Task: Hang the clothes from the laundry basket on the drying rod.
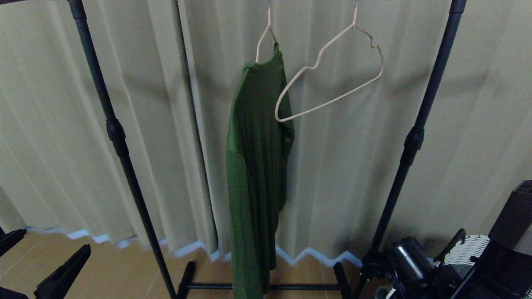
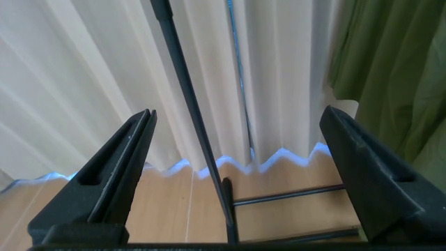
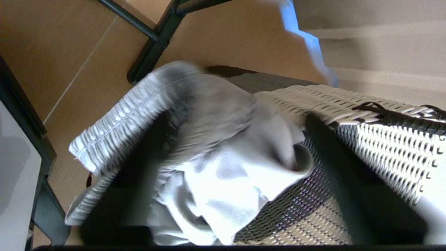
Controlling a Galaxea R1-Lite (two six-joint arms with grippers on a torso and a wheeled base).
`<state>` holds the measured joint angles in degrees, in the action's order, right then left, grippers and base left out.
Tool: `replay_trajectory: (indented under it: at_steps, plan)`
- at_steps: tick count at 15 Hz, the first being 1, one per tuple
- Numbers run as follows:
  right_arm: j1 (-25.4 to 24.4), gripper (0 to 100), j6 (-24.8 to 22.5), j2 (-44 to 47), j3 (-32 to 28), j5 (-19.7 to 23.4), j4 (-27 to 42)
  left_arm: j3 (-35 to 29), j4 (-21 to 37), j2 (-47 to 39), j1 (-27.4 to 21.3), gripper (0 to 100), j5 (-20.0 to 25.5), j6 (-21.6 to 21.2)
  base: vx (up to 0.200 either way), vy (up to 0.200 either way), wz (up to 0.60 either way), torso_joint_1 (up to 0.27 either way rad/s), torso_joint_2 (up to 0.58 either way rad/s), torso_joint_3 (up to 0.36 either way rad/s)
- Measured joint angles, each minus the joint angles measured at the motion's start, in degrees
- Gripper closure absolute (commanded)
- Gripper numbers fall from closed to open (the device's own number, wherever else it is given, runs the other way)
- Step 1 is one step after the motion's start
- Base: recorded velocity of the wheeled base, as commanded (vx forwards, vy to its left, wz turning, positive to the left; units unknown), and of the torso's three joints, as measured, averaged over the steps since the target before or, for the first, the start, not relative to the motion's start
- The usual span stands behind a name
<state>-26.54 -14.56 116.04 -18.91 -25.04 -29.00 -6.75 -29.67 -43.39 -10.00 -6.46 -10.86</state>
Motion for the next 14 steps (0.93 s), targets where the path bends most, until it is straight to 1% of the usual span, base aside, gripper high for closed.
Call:
replay_trajectory:
  at_steps: [5, 7, 11, 13, 14]
  plan:
    - [0.48, 100, 0.02, -1.88, 1.16, -0.88, 0.0, 0.0, 0.0, 0.0, 0.07, 0, -0.02, 0.05, 0.0, 0.0, 0.0, 0.0, 0.0, 0.0]
    - [1.13, 100, 0.05, -5.11, 2.34, -0.9, 0.02, -0.07, -0.02, 0.01, 0.07, 0, -0.02, 0.06, 0.0, 0.0, 0.0, 0.0, 0.0, 0.0]
    - [3.25, 100, 0.02, -13.46, 4.45, -0.88, 0.51, -0.11, -0.02, 0.04, 0.07, 0, -0.02, 0.05, 0.0, 0.0, 0.0, 0.0, 0.0, 0.0]
    - [5.55, 100, -0.06, -20.74, 4.77, -0.71, 2.82, -0.11, -0.02, 0.01, 0.07, 0, -0.02, 0.06, 0.0, 0.0, 0.0, 0.0, 0.0, 0.0]
    - [7.02, 100, -0.16, -25.69, 4.44, -0.49, 5.24, -0.07, -0.02, 0.0, 0.07, 0, -0.02, 0.06, 0.0, 0.0, 0.0, 0.0, 0.0, 0.0]
